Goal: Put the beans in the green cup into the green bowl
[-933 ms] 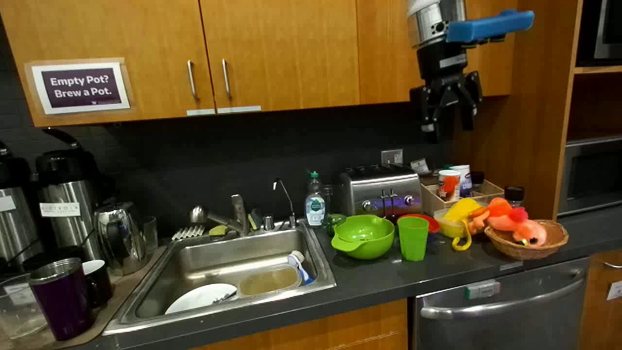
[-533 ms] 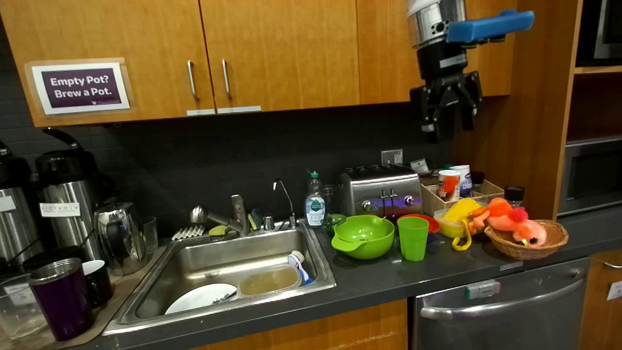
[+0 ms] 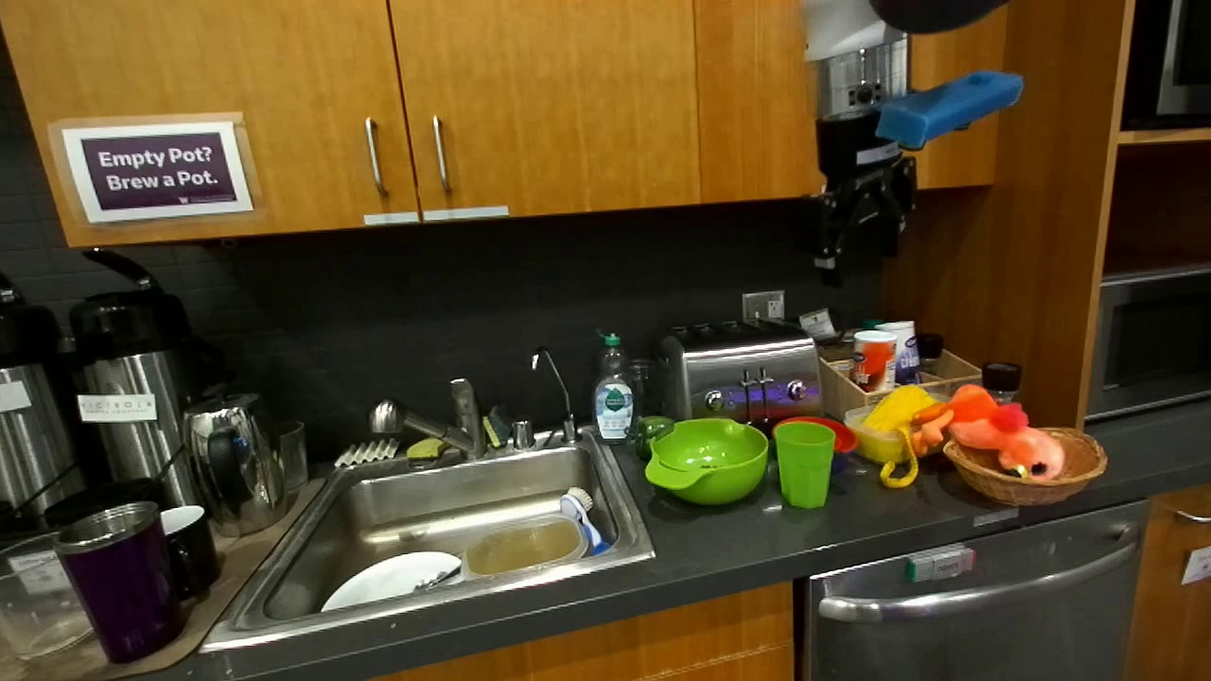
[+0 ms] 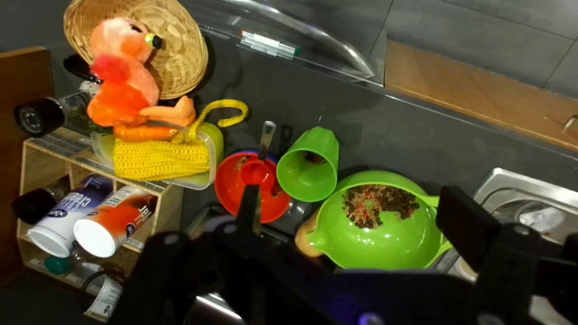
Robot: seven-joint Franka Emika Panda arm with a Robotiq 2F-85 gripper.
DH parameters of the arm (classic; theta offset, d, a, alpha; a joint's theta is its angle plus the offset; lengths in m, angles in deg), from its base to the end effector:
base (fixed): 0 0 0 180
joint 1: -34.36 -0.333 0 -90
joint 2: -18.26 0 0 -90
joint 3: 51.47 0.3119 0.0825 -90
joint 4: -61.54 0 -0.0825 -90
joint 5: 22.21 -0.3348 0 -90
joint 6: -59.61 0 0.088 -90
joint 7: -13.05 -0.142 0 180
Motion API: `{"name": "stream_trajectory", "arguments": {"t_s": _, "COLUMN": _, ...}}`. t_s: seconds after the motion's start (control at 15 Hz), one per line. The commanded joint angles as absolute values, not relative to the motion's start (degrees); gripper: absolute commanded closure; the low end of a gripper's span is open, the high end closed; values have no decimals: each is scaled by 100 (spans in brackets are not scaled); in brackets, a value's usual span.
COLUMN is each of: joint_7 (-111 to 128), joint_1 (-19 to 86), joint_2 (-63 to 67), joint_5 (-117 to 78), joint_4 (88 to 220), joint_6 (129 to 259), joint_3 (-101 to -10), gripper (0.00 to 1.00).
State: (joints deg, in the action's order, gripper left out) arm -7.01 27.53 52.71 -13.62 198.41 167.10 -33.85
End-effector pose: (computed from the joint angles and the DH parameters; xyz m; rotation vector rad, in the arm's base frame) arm 0.3120 0.1374 0.5057 2.8559 0.1023 0.2462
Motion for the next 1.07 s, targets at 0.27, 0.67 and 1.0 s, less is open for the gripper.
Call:
{"name": "stream_trajectory", "arguments": {"t_s": 0.27, "joint_7": -409, "joint_1": 3075, "joint_2": 5534, "joint_5": -1345, "joint_4": 20786, "joint_6": 18384, "joint_3": -4244, "gripper": 0}}
{"name": "stream_trajectory", "arguments": {"t_s": 0.67, "joint_7": -288, "joint_1": 3189, "joint_2": 5440, "joint_5": -1716, "joint_4": 21413, "joint_6": 19311, "joint_3": -4606, "gripper": 0}}
{"name": "stream_trajectory", "arguments": {"t_s": 1.0, "joint_7": -177, "joint_1": 3024, "joint_2": 5321, "joint_5": -2394, "joint_4": 21982, "joint_6": 20024, "joint_3": -4634, "gripper": 0}}
